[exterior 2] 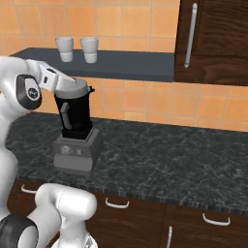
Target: Close the lid blender by securely placing the lid on top.
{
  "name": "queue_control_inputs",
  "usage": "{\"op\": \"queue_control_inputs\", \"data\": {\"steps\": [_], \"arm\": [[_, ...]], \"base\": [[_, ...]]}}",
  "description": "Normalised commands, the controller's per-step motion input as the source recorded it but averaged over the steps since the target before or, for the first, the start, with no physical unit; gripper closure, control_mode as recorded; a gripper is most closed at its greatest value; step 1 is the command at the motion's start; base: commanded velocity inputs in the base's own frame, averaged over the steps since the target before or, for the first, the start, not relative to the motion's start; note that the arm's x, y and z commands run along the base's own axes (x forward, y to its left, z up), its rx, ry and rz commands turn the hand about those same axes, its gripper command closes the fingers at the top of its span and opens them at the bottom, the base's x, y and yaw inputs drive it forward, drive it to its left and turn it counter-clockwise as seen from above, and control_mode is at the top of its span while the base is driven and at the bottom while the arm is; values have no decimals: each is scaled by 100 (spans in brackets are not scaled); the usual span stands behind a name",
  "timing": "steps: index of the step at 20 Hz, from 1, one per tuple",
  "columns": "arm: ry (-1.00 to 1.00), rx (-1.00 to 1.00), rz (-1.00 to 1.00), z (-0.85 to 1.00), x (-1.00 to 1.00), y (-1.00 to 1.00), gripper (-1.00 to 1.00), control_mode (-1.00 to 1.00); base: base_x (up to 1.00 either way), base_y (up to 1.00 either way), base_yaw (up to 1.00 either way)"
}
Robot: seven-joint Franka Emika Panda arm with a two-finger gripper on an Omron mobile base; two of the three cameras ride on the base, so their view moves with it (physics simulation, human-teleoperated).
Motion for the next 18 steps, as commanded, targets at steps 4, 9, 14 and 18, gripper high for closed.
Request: {"op": "queue_control_inputs", "data": {"steps": [4, 9, 14, 18], "arm": [[-22, 15, 0, -39, -100, -100, -100, -100], [-23, 21, 0, -13, -100, -100, -100, -100], [-29, 19, 0, 29, -100, -93, -100, -100], [-30, 1, 1, 18, -50, -14, -100, -100]], "base": [[0, 0, 0], [0, 0, 0], [0, 0, 0], [0, 0, 0]]}}
